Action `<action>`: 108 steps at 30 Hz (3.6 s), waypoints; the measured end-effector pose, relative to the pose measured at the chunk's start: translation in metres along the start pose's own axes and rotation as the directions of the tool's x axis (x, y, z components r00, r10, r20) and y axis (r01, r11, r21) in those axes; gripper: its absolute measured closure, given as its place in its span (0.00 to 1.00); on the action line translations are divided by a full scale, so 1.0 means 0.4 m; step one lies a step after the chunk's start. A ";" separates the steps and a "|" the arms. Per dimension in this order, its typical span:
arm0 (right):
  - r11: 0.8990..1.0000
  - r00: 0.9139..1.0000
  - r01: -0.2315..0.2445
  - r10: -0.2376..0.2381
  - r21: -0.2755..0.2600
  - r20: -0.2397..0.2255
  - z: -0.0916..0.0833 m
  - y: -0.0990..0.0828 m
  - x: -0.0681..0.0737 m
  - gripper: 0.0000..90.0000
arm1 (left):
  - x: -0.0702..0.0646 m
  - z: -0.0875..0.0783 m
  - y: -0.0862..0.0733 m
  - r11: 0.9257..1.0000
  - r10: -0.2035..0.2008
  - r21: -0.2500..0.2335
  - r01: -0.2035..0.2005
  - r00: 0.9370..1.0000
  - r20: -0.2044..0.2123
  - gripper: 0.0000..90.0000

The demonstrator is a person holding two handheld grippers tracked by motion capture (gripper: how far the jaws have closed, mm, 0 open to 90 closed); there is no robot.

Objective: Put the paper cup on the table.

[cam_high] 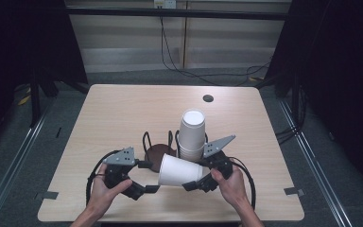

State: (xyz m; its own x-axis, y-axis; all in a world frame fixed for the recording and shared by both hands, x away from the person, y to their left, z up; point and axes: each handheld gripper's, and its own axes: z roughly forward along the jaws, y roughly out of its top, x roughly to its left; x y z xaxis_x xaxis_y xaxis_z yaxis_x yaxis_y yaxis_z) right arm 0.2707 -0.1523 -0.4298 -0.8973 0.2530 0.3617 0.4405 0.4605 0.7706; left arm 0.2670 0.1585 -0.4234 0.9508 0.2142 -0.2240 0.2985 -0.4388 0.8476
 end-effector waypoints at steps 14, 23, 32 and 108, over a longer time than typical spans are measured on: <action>0.998 0.999 0.031 -0.033 -0.056 -0.027 0.004 0.002 0.006 0.26 | -0.008 0.005 0.009 0.998 -0.024 -0.061 0.025 1.000 0.010 0.18; 0.993 0.997 0.066 -0.069 -0.100 -0.033 0.001 0.004 0.016 0.27 | -0.012 0.009 0.014 0.994 -0.024 -0.103 0.023 1.000 -0.009 0.14; 0.993 0.996 0.073 -0.078 -0.095 -0.052 0.010 0.006 0.018 0.27 | -0.013 0.032 0.020 0.993 -0.035 -0.112 0.032 0.999 -0.020 0.00; 0.993 0.991 -0.025 0.039 -0.114 0.127 -0.010 -0.032 -0.007 0.16 | 0.019 -0.005 0.021 0.998 -0.032 -0.050 0.032 0.999 -0.001 0.13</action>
State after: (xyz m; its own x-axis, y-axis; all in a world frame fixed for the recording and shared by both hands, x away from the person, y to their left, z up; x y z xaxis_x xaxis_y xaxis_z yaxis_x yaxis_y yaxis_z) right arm 0.2673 -0.1623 -0.4385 -0.8683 0.3772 0.3221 0.4565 0.3538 0.8163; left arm 0.2764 0.1582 -0.4170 0.9405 0.2288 -0.2510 0.3246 -0.3876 0.8628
